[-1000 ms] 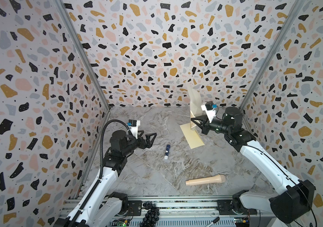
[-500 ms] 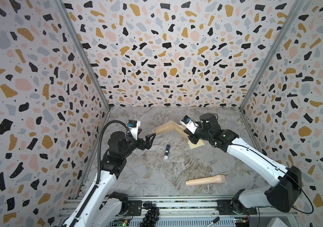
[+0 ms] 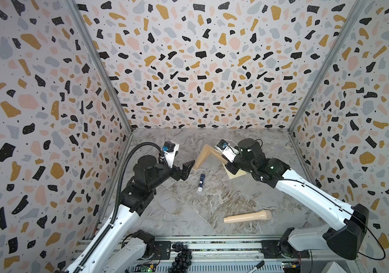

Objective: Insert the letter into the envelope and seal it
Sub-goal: 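Grasp the hanging letter edge with the left gripper while the right gripper holds it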

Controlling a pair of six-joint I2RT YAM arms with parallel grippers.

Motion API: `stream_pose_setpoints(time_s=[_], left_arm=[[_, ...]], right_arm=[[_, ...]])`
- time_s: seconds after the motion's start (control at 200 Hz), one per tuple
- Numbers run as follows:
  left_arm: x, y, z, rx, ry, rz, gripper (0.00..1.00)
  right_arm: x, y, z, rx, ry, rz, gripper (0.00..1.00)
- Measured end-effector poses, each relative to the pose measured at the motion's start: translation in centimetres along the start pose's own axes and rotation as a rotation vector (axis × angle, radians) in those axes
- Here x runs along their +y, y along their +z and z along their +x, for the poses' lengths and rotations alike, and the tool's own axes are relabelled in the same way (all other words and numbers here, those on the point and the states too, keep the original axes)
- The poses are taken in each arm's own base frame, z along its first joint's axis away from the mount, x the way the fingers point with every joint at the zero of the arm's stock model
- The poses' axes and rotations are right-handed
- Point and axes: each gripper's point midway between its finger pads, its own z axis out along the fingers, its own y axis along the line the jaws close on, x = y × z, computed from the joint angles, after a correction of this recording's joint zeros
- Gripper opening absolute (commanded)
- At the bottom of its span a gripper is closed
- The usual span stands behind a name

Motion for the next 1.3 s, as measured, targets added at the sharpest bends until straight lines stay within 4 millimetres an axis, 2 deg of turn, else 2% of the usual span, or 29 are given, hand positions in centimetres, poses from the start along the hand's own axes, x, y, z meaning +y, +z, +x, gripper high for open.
stream_pose_setpoints(time_s=[0.11, 0.195, 0.365, 0.526, 0.641, 0.791, 0.846, 0.866, 0.966, 1.106, 1.201, 1.302], left_arm=[[-1.4, 1.1, 0.9, 0.065, 0.010, 0.019, 0.95], [-1.7, 2.0, 1.3, 0.111, 0.019, 0.007, 0.94], [-0.3, 3.6, 0.8, 0.167, 0.026, -0.070, 0.89], [0.1, 4.7, 1.3, 0.204, 0.032, -0.082, 0.68], [0.3, 6.0, 2.9, 0.256, 0.022, -0.073, 0.50], [0.7, 7.3, 5.1, 0.327, 0.001, -0.079, 0.10], [0.8, 7.6, 5.3, 0.333, -0.012, -0.082, 0.00], [0.8, 7.6, 5.4, 0.333, -0.013, -0.082, 0.00], [0.8, 7.8, 4.9, 0.311, -0.037, -0.085, 0.00], [0.7, 7.9, 4.1, 0.276, -0.059, -0.087, 0.00], [0.6, 7.5, 3.1, 0.233, -0.059, -0.082, 0.00], [0.0, 6.6, 2.2, 0.183, -0.044, -0.060, 0.00]], right_arm=[[0.3, -0.4, -0.1, 0.002, -0.006, 0.002, 0.00], [0.6, -0.4, -0.1, 0.004, -0.009, -0.003, 0.00], [1.8, -0.5, -0.2, 0.008, -0.023, -0.026, 0.00], [2.7, -0.6, -0.3, 0.006, -0.028, -0.039, 0.00], [2.9, -0.7, -0.4, 0.007, -0.022, -0.036, 0.00], [2.8, -0.6, -0.1, 0.015, -0.020, -0.024, 0.00], [2.8, -0.4, 0.0, 0.014, -0.021, -0.021, 0.00], [2.8, -0.4, 0.0, 0.014, -0.021, -0.020, 0.00], [2.9, -0.1, 0.2, 0.008, -0.020, -0.016, 0.12], [2.9, -0.5, -0.1, -0.019, -0.022, -0.016, 0.39], [3.0, -1.8, -0.7, -0.065, -0.023, -0.033, 0.54], [3.3, -4.6, -2.4, -0.159, -0.020, -0.076, 0.67]])
